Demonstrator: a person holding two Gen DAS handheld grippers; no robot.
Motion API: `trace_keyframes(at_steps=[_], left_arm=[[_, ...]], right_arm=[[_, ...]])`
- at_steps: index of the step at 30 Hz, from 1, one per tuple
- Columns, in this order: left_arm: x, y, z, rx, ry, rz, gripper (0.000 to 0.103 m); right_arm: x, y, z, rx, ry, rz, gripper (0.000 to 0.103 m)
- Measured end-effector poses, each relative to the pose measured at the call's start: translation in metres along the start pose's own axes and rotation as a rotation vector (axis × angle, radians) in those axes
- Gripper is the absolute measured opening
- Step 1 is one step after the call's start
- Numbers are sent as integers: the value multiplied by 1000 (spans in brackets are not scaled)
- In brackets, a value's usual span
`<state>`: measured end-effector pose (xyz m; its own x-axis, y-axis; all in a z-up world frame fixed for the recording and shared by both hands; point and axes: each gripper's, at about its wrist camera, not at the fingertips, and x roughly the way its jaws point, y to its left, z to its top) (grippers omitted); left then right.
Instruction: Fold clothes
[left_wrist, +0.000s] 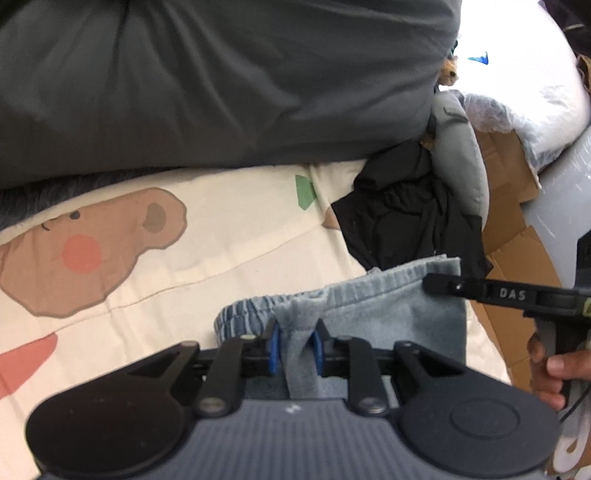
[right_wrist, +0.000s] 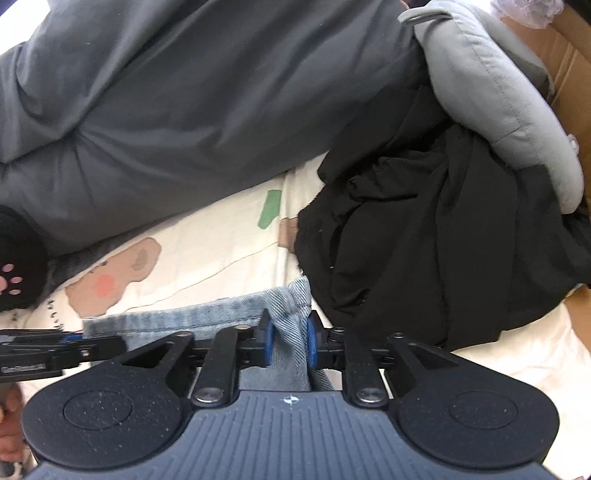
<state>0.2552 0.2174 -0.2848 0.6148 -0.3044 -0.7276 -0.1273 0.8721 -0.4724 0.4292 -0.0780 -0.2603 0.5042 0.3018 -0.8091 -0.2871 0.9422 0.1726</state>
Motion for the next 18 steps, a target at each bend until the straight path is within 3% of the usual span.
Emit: trace_keyframes(at_steps=[4,9,18], left_arm=[[-18,4,6,-24,-31,20,30],[-35,-4,13,29,-38,11,19],[-31,-34,8,118,-20,-5,18]], right_arm=[[-22,3,0,0,-79,-26,35],[-43,14,-2,-29,-138,-61,35],[-36,51,-7,-111,-51,8,35]])
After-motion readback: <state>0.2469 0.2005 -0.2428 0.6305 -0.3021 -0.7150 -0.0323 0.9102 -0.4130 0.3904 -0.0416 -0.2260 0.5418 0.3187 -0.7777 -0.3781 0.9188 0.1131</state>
